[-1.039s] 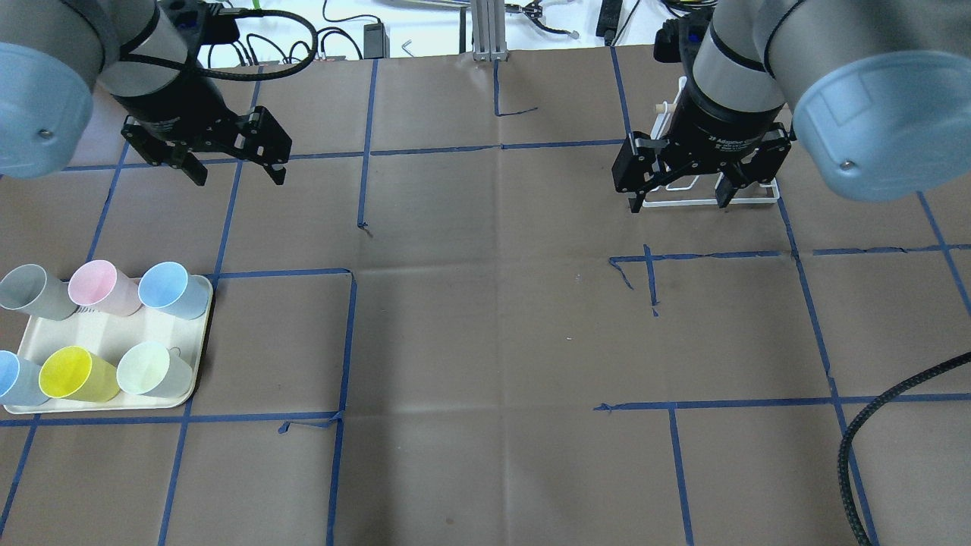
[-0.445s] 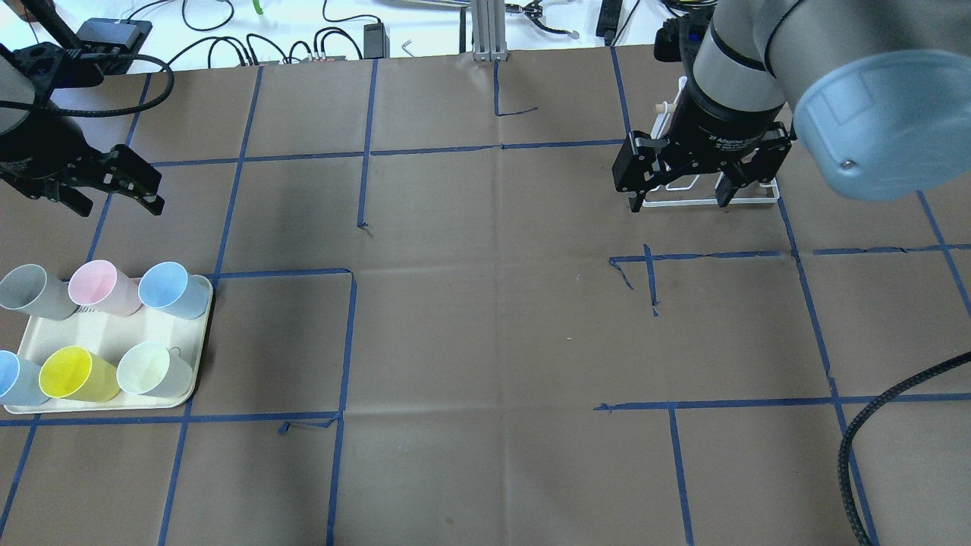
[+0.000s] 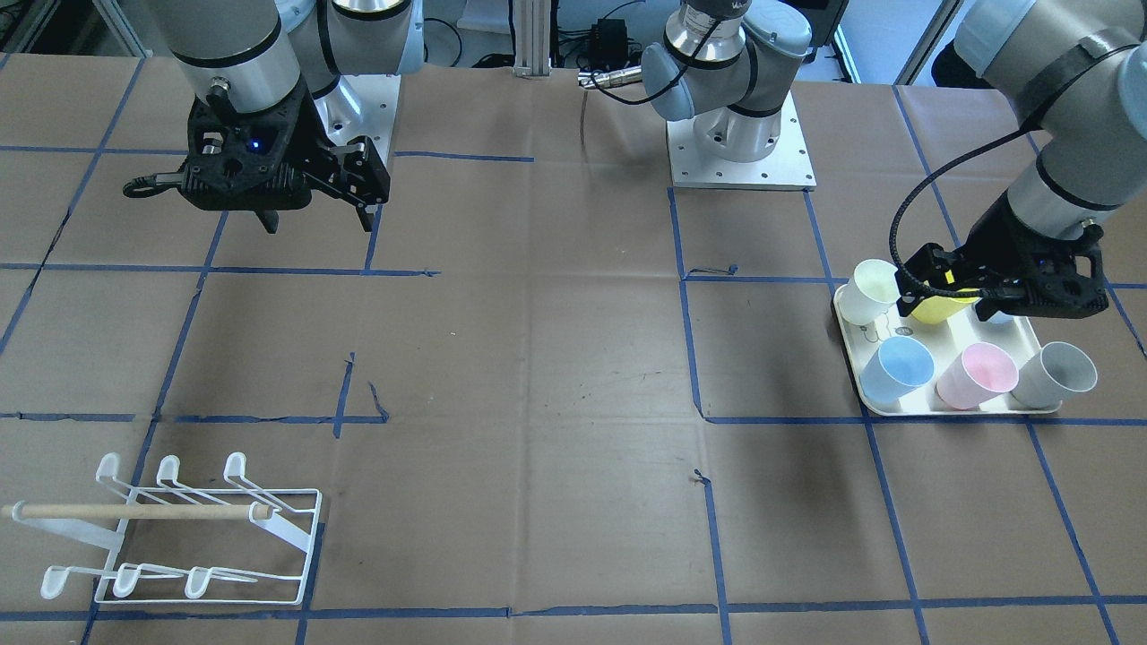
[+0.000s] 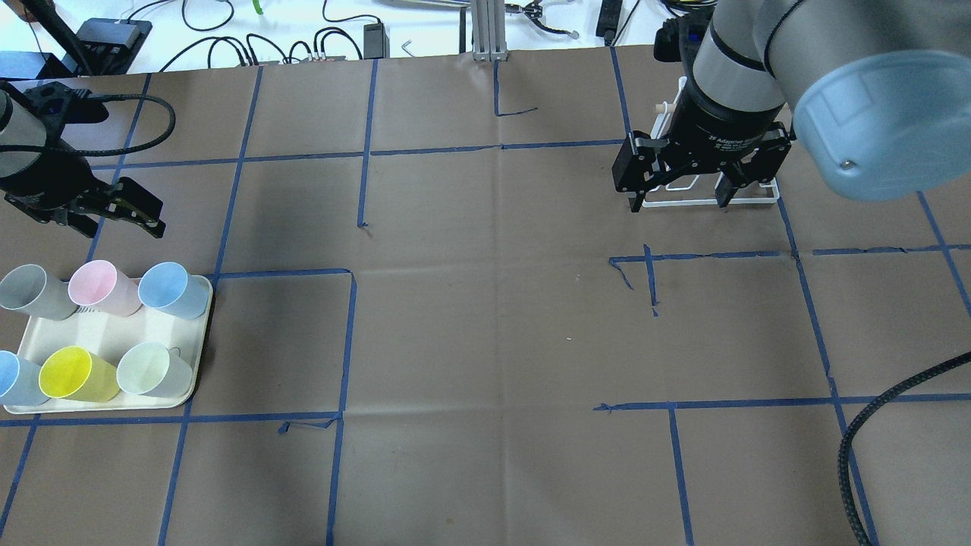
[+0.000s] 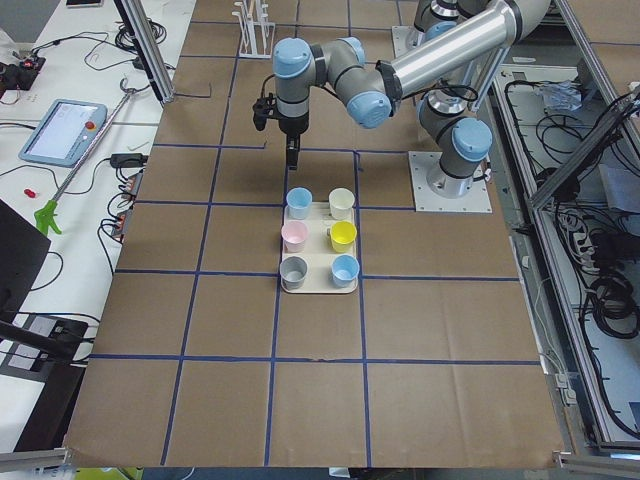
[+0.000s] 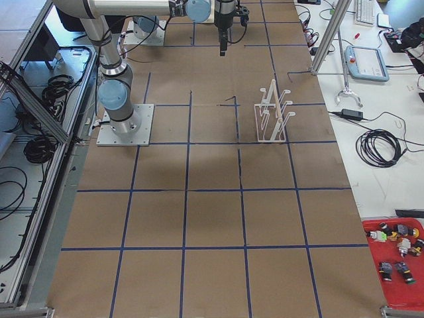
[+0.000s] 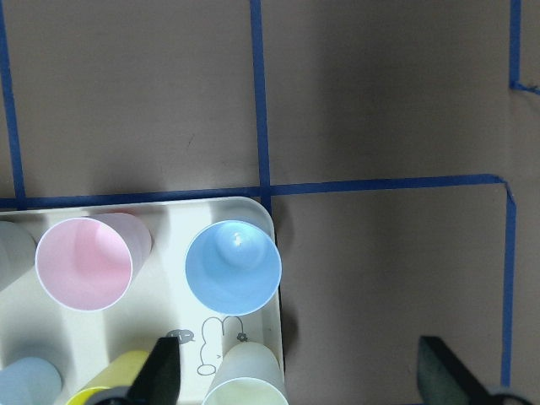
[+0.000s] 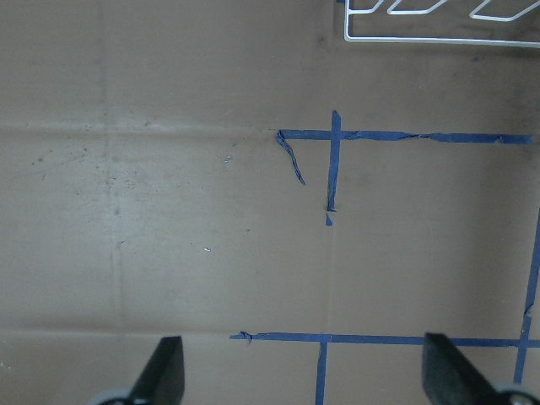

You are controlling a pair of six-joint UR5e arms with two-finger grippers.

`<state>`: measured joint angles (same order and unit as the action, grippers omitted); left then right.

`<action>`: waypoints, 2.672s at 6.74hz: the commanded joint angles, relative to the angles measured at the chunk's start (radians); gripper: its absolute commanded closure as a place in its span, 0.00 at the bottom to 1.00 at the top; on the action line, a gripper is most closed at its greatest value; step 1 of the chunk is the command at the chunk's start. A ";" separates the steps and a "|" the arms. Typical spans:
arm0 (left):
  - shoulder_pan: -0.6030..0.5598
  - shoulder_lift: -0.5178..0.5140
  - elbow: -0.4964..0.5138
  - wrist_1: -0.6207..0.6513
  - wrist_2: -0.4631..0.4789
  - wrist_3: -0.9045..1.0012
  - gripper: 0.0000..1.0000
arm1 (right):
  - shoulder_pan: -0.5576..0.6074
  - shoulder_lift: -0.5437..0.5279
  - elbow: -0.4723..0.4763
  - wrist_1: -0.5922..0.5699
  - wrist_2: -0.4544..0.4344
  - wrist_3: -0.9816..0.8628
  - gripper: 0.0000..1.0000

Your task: Transfer IKEA cup to right arm and place on rack

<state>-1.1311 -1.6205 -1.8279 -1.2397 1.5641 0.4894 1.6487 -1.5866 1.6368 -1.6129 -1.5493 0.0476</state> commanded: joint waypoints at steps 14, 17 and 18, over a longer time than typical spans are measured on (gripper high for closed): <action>0.017 -0.148 -0.231 0.361 0.030 0.006 0.92 | 0.010 0.002 0.236 -0.636 0.239 0.579 0.00; 0.017 -0.133 -0.215 0.358 0.030 0.005 1.00 | 0.013 -0.001 0.388 -1.055 0.366 0.824 0.00; 0.017 -0.127 -0.183 0.327 0.028 0.005 1.00 | 0.013 0.003 0.443 -1.204 0.415 0.909 0.00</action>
<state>-1.1131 -1.7559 -2.0394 -0.8885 1.5936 0.4946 1.6606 -1.5855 2.0137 -2.6494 -1.1918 0.8534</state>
